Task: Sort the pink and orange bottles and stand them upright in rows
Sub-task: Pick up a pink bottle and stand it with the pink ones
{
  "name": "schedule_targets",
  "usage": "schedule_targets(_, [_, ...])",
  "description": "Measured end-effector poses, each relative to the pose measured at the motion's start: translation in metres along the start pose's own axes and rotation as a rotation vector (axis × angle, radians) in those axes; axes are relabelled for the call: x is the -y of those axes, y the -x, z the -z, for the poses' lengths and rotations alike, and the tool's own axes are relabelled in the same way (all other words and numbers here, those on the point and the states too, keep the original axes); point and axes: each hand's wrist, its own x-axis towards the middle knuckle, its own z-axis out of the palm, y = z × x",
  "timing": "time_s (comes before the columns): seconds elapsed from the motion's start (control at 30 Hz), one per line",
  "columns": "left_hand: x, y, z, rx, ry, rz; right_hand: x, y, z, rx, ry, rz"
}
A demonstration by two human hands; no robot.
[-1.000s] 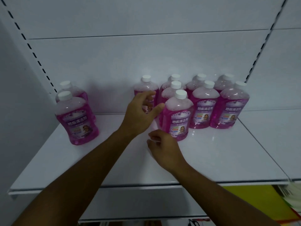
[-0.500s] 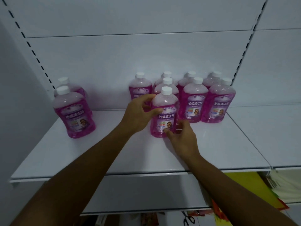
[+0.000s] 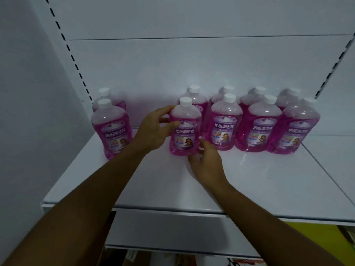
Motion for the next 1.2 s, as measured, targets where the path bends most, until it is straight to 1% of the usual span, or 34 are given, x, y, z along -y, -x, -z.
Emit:
schedule_targets(0.13, [0.006, -0.013, -0.001, 0.019, 0.014, -0.024, -0.001, -0.005, -0.004, -0.035, 0.049, 0.009])
schedule_targets(0.23, [0.009, -0.02, -0.007, 0.004, -0.006, -0.036, -0.002, -0.007, -0.006, -0.057, 0.099, 0.026])
schedule_targets(0.4, [0.011, -0.026, -0.014, 0.03, -0.029, -0.029, -0.002, -0.003, -0.011, -0.032, 0.176, 0.019])
schedule_targets(0.5, [0.003, -0.022, -0.012, 0.017, -0.137, -0.048, -0.001, -0.006, -0.013, -0.003, 0.198, 0.029])
schedule_targets(0.6, [-0.007, -0.006, 0.002, -0.059, -0.287, -0.099, 0.006, -0.012, -0.024, 0.056, 0.223, 0.021])
schedule_targets(0.67, [-0.016, 0.008, 0.021, -0.142, -0.358, -0.175, 0.013, -0.013, -0.039, 0.108, 0.224, 0.03])
schedule_targets(0.77, [-0.032, 0.029, 0.059, -0.294, -0.423, -0.331, 0.025, -0.016, -0.066, 0.195, 0.181, 0.109])
schedule_targets(0.83, [-0.032, 0.045, 0.087, -0.425, -0.491, -0.383, 0.035, -0.021, -0.082, 0.247, 0.146, 0.098])
schedule_targets(0.87, [-0.028, 0.052, 0.099, -0.485, -0.524, -0.358, 0.04, -0.024, -0.089, 0.276, 0.126, 0.079])
schedule_targets(0.93, [-0.014, 0.065, 0.12, -0.554, -0.557, -0.191, 0.048, -0.03, -0.103, 0.335, 0.1, 0.051])
schedule_targets(1.0, [0.001, 0.073, 0.133, -0.542, -0.522, 0.035, 0.056, -0.034, -0.115, 0.374, 0.093, 0.033])
schedule_targets(1.07, [0.013, 0.075, 0.139, -0.476, -0.452, 0.181, 0.062, -0.038, -0.125, 0.383, 0.086, 0.018])
schedule_targets(1.13, [0.02, 0.073, 0.138, -0.397, -0.413, 0.206, 0.065, -0.038, -0.131, 0.385, 0.074, 0.016])
schedule_targets(1.2, [0.026, 0.069, 0.135, -0.348, -0.417, 0.144, 0.065, -0.037, -0.134, 0.384, 0.072, 0.03])
